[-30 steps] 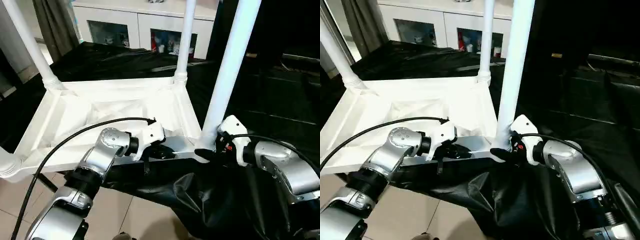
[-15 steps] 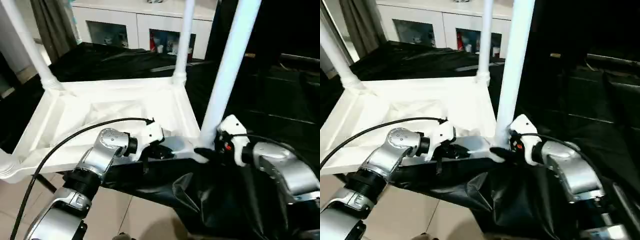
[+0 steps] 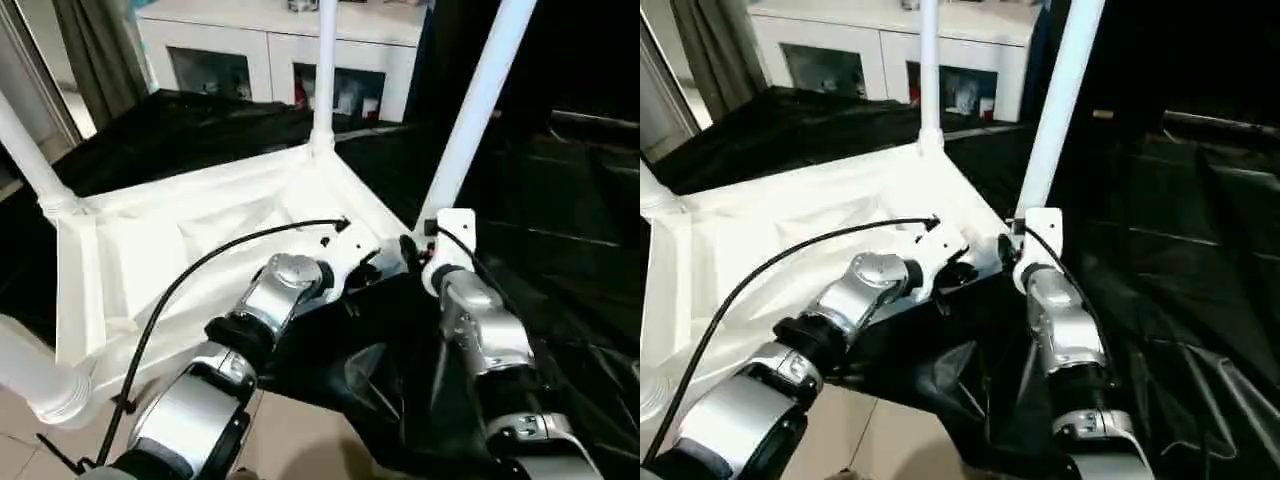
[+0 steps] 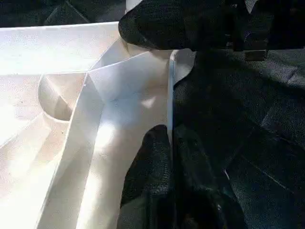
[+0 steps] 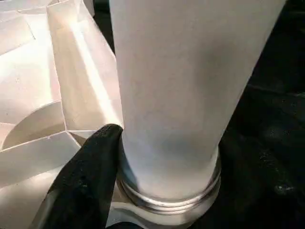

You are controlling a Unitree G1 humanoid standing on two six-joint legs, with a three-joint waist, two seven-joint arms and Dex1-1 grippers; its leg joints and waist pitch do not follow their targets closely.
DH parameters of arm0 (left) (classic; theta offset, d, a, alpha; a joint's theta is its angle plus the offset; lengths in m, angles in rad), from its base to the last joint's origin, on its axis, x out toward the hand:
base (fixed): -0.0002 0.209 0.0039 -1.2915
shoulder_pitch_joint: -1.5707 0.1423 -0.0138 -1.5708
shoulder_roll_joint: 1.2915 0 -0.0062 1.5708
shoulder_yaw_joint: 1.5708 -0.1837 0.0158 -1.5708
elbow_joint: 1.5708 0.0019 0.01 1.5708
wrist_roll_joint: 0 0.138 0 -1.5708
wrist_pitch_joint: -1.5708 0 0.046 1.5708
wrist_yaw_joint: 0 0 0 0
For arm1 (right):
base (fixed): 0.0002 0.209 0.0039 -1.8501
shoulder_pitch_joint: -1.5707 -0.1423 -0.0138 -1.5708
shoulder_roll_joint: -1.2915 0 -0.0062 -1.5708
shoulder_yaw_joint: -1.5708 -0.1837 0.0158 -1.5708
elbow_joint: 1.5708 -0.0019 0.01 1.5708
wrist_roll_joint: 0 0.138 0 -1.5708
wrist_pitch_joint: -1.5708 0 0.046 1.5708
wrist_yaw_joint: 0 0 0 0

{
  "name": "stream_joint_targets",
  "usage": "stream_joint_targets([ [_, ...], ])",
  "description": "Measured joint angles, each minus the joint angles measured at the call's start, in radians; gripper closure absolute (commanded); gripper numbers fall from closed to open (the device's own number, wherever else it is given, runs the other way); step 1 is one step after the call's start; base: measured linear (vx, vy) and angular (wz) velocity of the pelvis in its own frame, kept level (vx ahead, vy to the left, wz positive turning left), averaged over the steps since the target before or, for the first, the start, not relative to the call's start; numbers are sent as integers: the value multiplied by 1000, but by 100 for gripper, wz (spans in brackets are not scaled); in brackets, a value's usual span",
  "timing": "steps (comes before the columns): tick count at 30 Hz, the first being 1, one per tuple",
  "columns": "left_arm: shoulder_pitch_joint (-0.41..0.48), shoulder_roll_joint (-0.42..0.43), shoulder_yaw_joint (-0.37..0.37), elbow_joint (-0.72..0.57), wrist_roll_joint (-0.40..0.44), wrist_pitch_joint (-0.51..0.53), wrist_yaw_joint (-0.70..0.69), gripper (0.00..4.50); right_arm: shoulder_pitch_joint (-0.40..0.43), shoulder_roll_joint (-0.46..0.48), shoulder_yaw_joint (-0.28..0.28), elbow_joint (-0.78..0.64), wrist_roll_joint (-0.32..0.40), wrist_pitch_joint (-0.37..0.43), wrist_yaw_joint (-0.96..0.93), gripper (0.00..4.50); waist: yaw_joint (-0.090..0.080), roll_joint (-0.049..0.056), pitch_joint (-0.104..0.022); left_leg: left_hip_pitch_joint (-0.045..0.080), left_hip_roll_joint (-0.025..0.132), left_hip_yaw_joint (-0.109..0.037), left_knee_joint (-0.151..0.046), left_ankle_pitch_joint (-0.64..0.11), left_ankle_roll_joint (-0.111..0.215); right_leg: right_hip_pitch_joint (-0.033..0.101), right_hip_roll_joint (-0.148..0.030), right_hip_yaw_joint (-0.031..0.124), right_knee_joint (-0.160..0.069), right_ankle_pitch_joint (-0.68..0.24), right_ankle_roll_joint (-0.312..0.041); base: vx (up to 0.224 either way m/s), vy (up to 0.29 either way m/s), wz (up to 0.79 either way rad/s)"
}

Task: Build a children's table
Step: Rotate leg to tighten

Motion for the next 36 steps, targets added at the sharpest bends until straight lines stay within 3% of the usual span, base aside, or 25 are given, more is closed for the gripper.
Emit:
stream_joint_targets([
  [5,-8,3,0,30,0,-34,0,450,0,4,-1,22,0,-44,5,121,0,1,0,1,0,0,-2,0,0,0,0,-1,1,0,0,0,0,0],
  [8,-12,14,8,37,0,-46,1,450,0,1,10,21,0,-56,45,81,-3,1,0,0,0,0,-3,0,0,-1,0,-1,1,0,0,0,0,0],
  [14,-9,43,14,23,-6,-62,-50,450,35,-87,61,-64,2,-18,202,33,-1,2,1,-3,0,1,-5,0,0,-6,0,-1,2,1,-1,0,0,0],
  [17,11,79,13,-7,-14,-82,-105,450,70,-197,111,-177,21,31,352,3,3,3,1,-5,1,1,-5,0,1,-9,1,0,3,3,-4,0,0,0],
  [23,78,161,10,-107,-41,-113,-298,450,119,-385,135,-336,94,117,613,3,14,5,0,-6,1,2,-5,5,7,-9,0,1,3,1,-3,0,0,0],
  [29,142,205,-25,-222,-64,-119,-428,450,128,-470,168,-383,101,139,739,3,29,5,0,-6,1,4,-5,2,3,-8,-1,2,3,1,-3,0,0,0],
  [35,159,217,-29,-251,-71,-117,-460,450,147,-484,200,-396,116,157,804,3,26,4,1,-6,1,4,-4,2,3,-8,-1,2,3,-1,2,0,0,0],
  [36,160,218,-29,-253,-71,-116,-461,450,147,-486,201,-397,118,160,807,20,26,4,1,-6,1,4,-5,2,3,-8,-1,2,3,-2,2,0,0,0],
])
